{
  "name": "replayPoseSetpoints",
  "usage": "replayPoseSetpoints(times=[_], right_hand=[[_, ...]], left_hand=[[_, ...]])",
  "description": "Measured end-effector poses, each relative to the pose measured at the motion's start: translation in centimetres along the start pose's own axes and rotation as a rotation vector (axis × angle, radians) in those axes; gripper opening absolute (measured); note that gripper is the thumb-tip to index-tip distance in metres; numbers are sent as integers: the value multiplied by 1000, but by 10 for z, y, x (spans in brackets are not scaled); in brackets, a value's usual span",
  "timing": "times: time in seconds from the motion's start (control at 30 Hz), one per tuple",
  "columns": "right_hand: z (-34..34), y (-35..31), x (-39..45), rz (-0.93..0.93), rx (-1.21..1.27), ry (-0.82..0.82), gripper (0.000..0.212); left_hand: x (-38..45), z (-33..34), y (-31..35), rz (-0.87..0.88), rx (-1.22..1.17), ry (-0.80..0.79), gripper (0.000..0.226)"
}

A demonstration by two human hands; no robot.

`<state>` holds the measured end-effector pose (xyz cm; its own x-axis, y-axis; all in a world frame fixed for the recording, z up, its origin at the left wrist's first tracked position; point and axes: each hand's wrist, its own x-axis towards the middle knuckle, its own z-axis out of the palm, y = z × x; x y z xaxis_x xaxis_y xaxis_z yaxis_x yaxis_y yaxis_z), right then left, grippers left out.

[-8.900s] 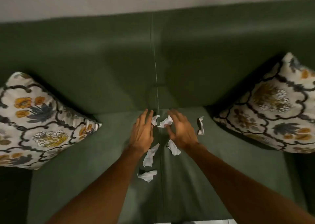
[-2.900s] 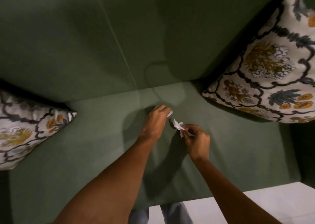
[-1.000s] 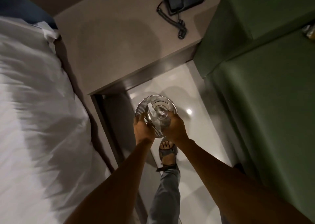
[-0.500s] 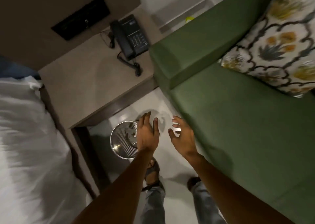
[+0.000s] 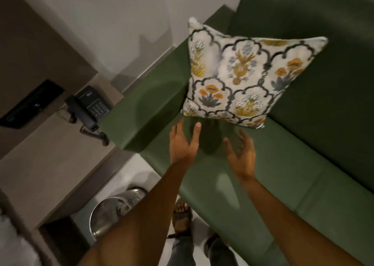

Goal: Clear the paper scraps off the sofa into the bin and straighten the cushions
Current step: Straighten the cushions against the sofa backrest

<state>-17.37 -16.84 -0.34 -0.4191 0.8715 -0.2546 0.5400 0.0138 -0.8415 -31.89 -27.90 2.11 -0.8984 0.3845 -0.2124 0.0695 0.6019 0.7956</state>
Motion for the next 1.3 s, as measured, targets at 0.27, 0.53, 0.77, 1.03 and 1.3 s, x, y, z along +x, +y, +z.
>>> replayPoseSetpoints(times=[0.27, 0.53, 0.77, 1.03, 1.3], right_hand=[[-40, -22, 102, 299, 460, 256, 70], [-36, -41, 134, 290, 591, 316, 43], [-70, -3, 94, 357, 704, 422, 45], [-103, 24, 62, 397, 664, 434, 52], [-116, 58, 34, 496, 624, 467, 66]], left_hand=[[85, 51, 59, -145, -269, -15, 98], [111, 79, 73, -148, -369, -18, 99], [96, 88, 82, 42, -158, -267, 74], [80, 115, 96, 135, -243, -525, 87], [6, 119, 52, -48, 68, -563, 126]])
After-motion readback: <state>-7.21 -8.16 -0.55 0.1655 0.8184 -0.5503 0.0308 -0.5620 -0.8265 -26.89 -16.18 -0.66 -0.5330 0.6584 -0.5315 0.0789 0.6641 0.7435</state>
